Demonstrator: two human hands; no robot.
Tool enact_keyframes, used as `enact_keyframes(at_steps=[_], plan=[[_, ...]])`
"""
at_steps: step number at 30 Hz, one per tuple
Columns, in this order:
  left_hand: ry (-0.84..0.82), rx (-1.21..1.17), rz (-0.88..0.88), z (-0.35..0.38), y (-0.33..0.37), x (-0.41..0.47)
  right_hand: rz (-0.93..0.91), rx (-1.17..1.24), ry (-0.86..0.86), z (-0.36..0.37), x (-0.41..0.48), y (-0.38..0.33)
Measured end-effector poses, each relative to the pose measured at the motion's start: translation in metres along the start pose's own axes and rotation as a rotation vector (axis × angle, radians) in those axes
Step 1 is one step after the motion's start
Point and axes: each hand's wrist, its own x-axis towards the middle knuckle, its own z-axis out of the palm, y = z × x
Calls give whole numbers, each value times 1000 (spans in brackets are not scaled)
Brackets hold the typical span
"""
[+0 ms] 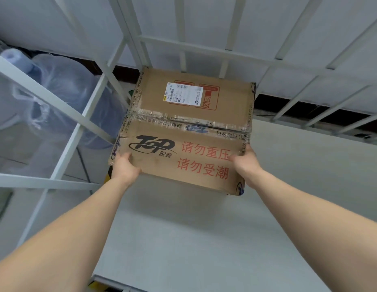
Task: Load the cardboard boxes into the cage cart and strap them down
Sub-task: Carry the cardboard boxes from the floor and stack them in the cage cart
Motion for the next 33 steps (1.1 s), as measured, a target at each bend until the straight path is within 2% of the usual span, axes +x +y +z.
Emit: enact_keyframes(at_steps=[6,11,13,16,19,26,30,33], plan=[[-21,67,195,-30,60,-47,-241,-471,32,-9,-53,-51],[-8,192,465,-77,136,-116,-479,-688,43,-54,-128,-117],[46,276,619,-98,165,-147,-628,-803,91,-77,-159,-140],[212,391,867,-140,214,-212,-875,-953,200,-129,-216,-174],[346,424,1005,-183,256,-284,-1013,-1037,321,-190,-275,-204],[575,496,1169,-247,327,-474,-1091,-1155,551,-352,-425,-228],[711,637,1197,-258,357,-583,-1106,-1155,655,-434,-502,-212],[797,643,1246,-255,373,-657,-1134,-1144,724,-487,-548,-188]])
